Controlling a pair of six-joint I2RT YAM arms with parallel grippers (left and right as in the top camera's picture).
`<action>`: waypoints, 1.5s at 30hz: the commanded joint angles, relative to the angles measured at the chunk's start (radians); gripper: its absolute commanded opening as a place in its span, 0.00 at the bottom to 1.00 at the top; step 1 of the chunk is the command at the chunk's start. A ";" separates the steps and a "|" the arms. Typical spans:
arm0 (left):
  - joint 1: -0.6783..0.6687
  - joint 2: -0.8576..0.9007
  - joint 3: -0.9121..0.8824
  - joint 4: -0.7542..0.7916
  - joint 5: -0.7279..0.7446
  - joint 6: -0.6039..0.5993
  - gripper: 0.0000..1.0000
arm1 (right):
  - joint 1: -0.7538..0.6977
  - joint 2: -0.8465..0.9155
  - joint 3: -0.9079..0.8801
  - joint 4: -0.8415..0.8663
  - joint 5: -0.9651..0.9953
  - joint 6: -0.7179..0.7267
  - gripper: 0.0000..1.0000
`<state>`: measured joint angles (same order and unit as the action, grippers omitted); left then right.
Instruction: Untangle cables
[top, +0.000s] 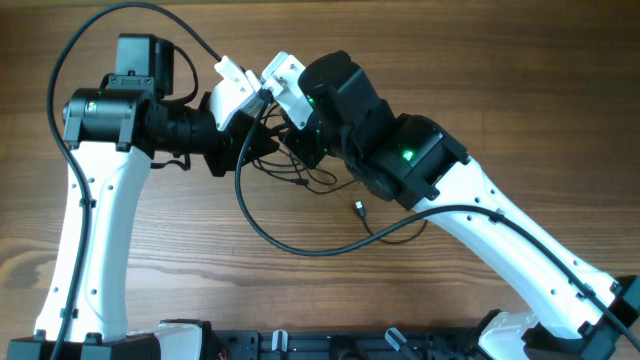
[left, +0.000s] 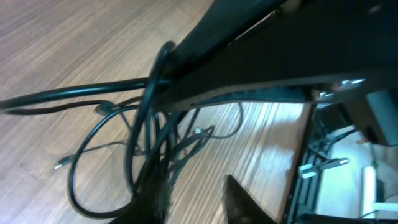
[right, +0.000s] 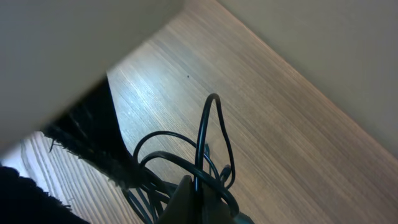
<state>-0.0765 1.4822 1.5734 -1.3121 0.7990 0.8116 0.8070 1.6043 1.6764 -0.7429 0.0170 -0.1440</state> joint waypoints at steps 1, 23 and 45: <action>-0.006 0.001 0.001 0.027 -0.116 -0.035 0.34 | 0.004 -0.032 0.013 -0.016 -0.002 -0.013 0.04; 0.029 0.086 0.001 0.171 -0.112 -0.256 0.04 | 0.002 -0.090 0.013 -0.081 -0.044 -0.011 0.04; 0.843 0.081 0.001 0.153 -0.082 -0.664 0.04 | -0.476 -0.097 0.013 -0.480 0.814 0.719 0.04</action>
<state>0.7094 1.5665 1.5738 -1.1648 0.7345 0.1791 0.4538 1.5425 1.6764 -1.1896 0.6823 0.3668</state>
